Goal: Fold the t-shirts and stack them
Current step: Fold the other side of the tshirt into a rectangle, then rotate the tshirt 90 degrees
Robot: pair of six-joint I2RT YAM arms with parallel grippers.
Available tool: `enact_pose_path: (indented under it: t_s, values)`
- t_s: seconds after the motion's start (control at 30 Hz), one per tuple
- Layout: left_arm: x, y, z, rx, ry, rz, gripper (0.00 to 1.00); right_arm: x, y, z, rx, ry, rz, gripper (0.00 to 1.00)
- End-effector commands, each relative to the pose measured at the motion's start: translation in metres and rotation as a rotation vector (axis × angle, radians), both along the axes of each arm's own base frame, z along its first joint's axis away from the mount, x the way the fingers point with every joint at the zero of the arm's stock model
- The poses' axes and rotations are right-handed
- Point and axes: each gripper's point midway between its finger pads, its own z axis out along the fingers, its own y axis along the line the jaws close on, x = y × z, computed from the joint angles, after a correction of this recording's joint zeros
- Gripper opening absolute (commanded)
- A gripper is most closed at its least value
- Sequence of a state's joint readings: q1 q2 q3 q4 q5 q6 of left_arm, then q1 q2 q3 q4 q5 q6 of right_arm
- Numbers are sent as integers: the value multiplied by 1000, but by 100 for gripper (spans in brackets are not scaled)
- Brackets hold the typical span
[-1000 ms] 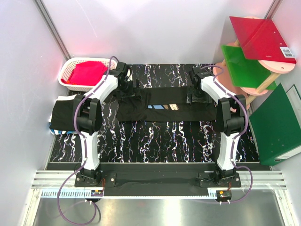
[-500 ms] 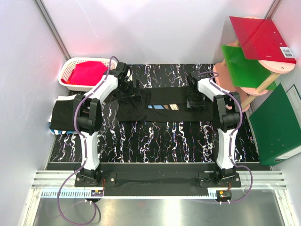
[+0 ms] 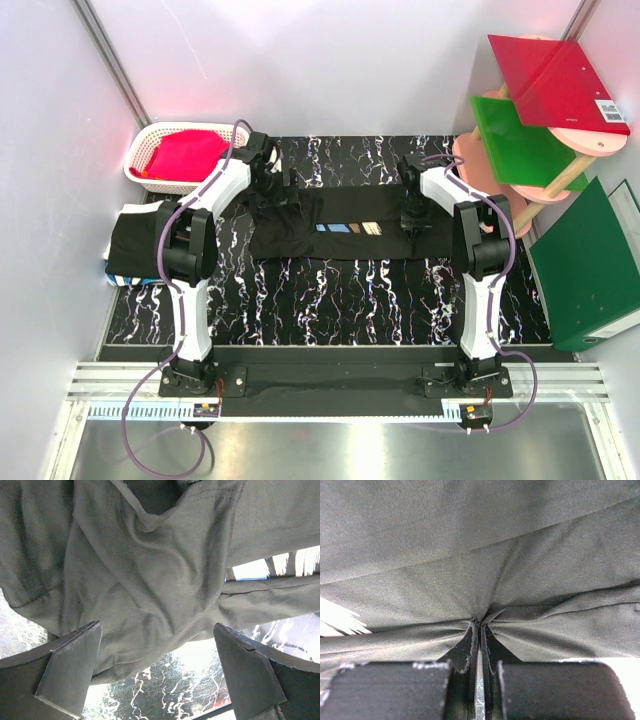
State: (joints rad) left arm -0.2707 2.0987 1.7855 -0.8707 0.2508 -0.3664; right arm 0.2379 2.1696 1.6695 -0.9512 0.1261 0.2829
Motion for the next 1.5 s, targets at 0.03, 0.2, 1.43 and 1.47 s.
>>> enact_pose_path:
  t_s: [0.03,0.2,1.43,1.47]
  values:
    - [5,-5,15,-20,-43,-7,99,-8,-1,24,0,-40,-1,3]
    - [6,-7,14,-22,-42,-9,99,-14,-5,39,-9,-68,-14,0]
    - [-23,3,63,12,-169,-61,99,46,11,99,64,-315,51,21]
    - [-23,4,69,13,-192,-60,99,52,12,92,55,-306,57,13]
